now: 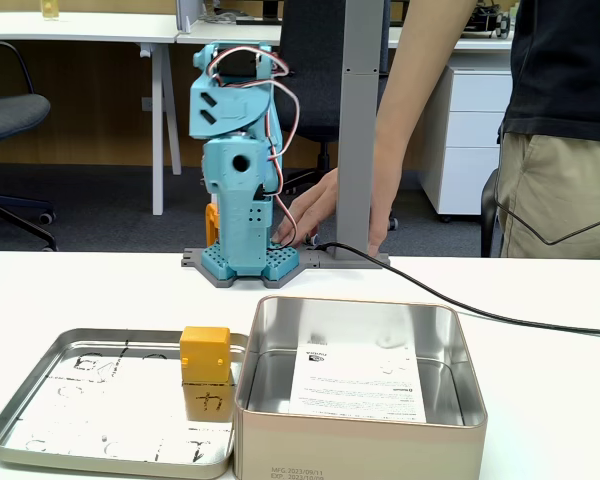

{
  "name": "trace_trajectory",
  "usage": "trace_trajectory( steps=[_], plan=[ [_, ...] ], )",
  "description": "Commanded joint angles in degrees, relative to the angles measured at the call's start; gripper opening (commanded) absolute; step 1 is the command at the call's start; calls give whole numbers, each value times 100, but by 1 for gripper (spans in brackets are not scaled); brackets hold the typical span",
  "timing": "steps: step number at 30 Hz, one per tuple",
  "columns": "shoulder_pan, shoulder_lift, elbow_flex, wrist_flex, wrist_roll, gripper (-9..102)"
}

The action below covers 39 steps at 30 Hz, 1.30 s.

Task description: Grasp a lego block and put it in the bin.

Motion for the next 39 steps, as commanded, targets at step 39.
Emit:
trace_trajectory(
  steps=[39],
  plan=[
    [642,-3146,-439,-2118,-738,40]
  ],
)
